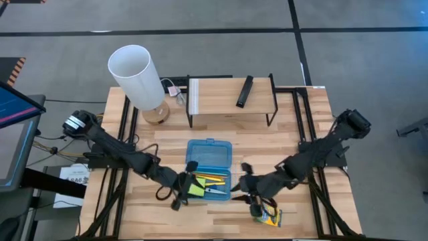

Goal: Pack school essentials
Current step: Put the yellow crayon box into the supply box

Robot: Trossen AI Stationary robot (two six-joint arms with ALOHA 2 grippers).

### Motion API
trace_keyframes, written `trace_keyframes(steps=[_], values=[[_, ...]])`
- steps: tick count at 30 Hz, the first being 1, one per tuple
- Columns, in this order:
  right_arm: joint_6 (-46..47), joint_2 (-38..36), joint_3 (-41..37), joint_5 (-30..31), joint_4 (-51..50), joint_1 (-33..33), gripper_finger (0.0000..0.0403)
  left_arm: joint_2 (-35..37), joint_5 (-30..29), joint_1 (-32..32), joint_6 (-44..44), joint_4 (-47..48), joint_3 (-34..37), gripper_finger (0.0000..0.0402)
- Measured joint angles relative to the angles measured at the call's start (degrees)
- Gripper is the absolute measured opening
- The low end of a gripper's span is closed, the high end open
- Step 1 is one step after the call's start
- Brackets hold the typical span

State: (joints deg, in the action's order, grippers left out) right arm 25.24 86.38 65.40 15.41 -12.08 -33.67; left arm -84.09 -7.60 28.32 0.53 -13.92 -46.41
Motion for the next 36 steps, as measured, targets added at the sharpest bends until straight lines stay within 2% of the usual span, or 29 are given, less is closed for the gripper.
trace_keyframes(steps=[4,7,13,19,26,36], values=[[13.5,-1.4,0.0,1.1,-11.0,-3.5,0.0154,-4.6,-0.3,1.4,-2.3,-8.1,0.0,0.0128],[20.5,0.1,0.0,0.9,-15.4,-5.6,0.0154,-6.9,-0.2,1.4,-2.7,-11.1,0.0,0.0128],[30.0,3.6,0.0,-8.0,-21.6,-8.2,0.0162,-8.0,1.6,1.4,-1.3,-12.8,0.0,0.0128],[32.4,6.5,0.0,-11.6,-21.7,-9.9,0.0195,-7.8,2.5,1.9,-1.5,-13.1,0.0,0.0128],[33.2,9.1,0.0,-13.5,-20.9,-8.4,0.0247,-7.8,2.7,1.9,-1.5,-12.3,0.0,0.0128],[33.1,12.8,0.0,-22.5,-20.5,-7.0,0.0317,-7.8,3.8,1.9,-1.2,-11.3,0.0,0.0128]])
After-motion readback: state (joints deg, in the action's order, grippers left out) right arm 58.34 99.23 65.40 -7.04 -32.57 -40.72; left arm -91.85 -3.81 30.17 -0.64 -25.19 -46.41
